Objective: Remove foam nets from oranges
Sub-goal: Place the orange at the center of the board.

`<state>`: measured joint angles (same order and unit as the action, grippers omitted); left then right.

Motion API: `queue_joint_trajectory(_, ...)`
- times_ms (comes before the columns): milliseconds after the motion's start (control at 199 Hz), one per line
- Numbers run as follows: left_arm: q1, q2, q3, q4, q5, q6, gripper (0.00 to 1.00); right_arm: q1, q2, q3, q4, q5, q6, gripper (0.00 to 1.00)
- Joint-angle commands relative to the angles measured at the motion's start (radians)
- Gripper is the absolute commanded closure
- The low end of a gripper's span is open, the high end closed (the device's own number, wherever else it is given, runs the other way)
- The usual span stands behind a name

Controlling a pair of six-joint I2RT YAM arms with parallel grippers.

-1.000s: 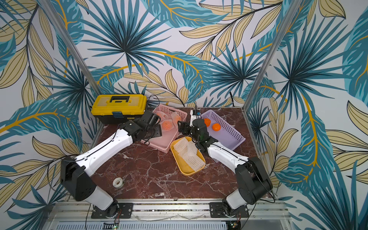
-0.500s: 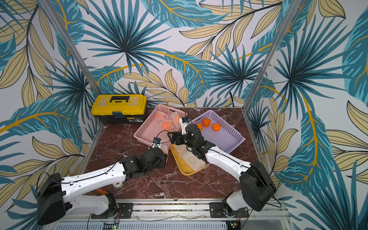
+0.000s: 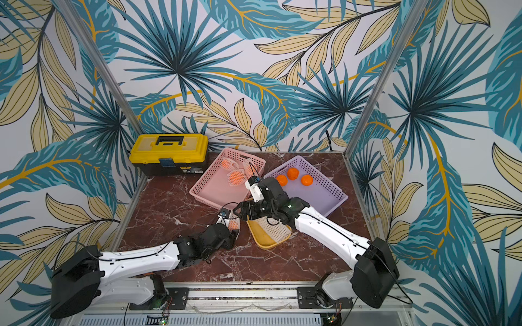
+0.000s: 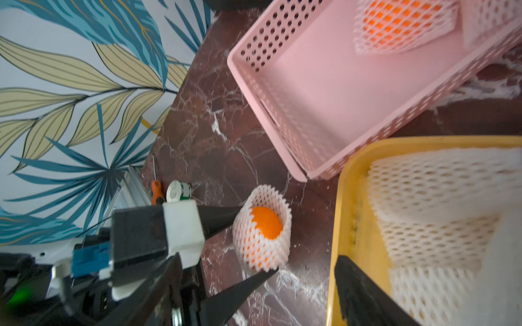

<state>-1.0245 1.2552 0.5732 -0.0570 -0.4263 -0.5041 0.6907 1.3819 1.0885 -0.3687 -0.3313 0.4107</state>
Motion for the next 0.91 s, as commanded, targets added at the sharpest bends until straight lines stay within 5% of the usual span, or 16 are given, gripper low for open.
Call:
queue_joint_trajectory(0,-0.003,0.005,-0.022,0.086,0.029,0.032,0.53,0.007,-0.012,-0.001,-0.184,-0.058,-0.034,0.12)
queue_joint_trajectory(166,-0.003,-0.028,-0.071,0.107,0.028,-0.015,0.53,0.008,-0.038,-0.073,-0.128,-0.108,0.050,0.10)
queue_joint_trajectory(413,-0.003,-0.005,-0.121,0.108,-0.001,-0.119,0.50,0.007,-0.088,-0.151,-0.087,0.076,0.164,0.10)
queue_joint_trajectory(645,-0.022,0.031,-0.151,0.109,-0.025,-0.189,0.44,0.007,-0.108,-0.196,-0.033,0.092,0.200,0.11)
queue_joint_trajectory(902,-0.033,-0.006,-0.157,0.107,-0.023,-0.201,0.18,0.007,-0.092,-0.184,-0.061,0.097,0.204,0.11)
